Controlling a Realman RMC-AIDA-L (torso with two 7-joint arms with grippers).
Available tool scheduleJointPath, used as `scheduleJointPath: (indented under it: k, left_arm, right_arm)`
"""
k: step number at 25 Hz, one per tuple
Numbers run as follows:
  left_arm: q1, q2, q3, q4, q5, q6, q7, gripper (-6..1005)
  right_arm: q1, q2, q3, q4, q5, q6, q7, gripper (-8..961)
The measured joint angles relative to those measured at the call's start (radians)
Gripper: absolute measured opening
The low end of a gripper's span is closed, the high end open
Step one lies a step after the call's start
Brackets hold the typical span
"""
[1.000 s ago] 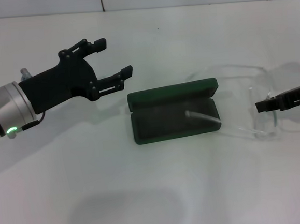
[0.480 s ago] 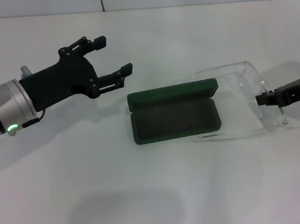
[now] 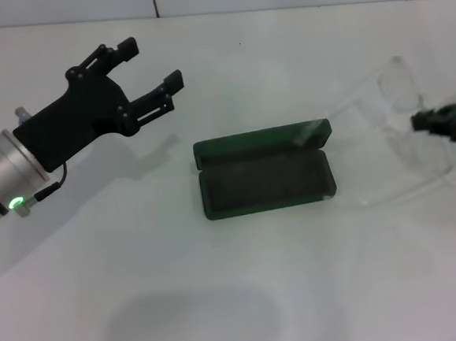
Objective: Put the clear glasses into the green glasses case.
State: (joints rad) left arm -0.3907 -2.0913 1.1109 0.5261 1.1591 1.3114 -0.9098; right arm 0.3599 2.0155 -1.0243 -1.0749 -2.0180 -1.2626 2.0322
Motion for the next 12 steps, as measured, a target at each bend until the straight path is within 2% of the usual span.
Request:
scheduleJointPath:
  k: [5, 8, 12]
  left_arm:
    - [-0.009, 0.000, -0.009, -0.045, -0.053, -0.004, -0.063, 879]
    - [-0.013, 0.001, -0.011, -0.052, -0.069, -0.004, -0.096, 880]
    - [-0.023, -0.001, 0.004, -0.055, -0.075, 0.017, -0.104, 880]
  right_arm:
    - [-0.035, 0.000, 0.091, 0.040, 0.173, -0.010, -0.173, 87]
    - [-0.045, -0.001, 0.103, 0.098, 0.297, -0.038, -0.302, 69]
    - [-0.023, -0.003, 0.098, 0.152, 0.331, -0.107, -0.383, 63]
